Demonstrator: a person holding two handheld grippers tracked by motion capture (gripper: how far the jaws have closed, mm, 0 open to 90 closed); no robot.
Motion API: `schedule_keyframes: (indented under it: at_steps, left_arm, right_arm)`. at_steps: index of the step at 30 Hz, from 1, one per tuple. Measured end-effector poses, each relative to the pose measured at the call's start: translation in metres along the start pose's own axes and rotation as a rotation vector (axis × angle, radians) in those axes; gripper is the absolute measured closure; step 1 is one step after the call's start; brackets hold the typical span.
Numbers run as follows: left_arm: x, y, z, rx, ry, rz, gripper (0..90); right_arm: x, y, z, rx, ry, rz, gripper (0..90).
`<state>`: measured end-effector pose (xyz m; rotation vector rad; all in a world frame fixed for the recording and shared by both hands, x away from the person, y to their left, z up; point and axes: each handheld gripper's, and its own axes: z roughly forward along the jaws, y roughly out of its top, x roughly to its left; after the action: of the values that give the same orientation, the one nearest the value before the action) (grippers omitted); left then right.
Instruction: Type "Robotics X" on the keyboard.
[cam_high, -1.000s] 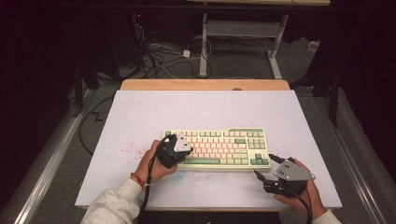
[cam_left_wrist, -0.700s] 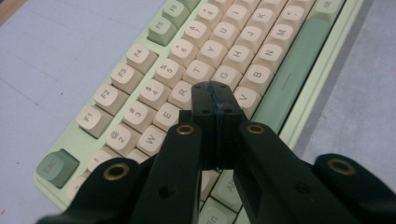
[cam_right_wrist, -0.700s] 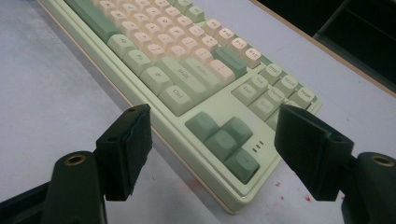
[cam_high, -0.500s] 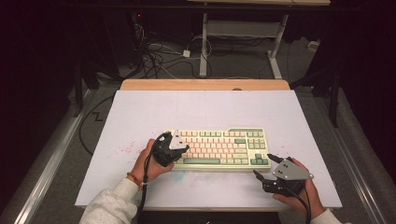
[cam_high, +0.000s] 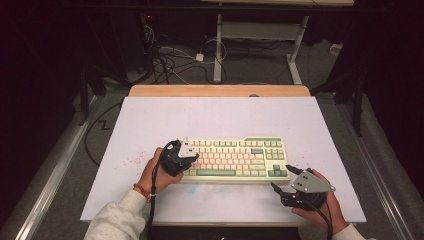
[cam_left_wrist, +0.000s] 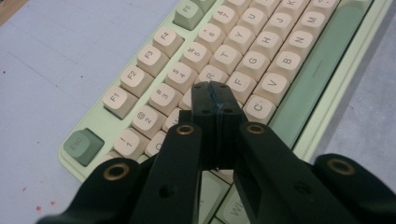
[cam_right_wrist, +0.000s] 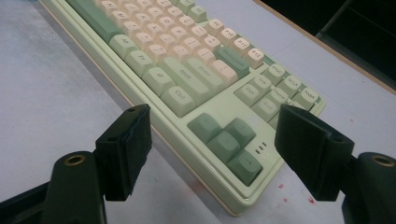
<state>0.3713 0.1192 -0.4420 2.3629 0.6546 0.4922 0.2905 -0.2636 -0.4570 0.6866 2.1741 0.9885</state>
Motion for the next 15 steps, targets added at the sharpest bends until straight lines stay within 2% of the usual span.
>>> schedule_keyframes:
  at_steps: [8, 15]
  left_arm:
    - [0.0037, -0.001, 0.0045, 0.013, -0.011, -0.013, 87.7]
    - [0.001, -0.0003, 0.0073, 0.026, -0.015, 0.001, 87.7]
  right_arm:
    - [0.0004, 0.0, 0.0014, 0.006, 0.004, -0.001, 27.6]
    - [0.0002, -0.0007, 0.0018, 0.01, 0.005, -0.004, 27.6]
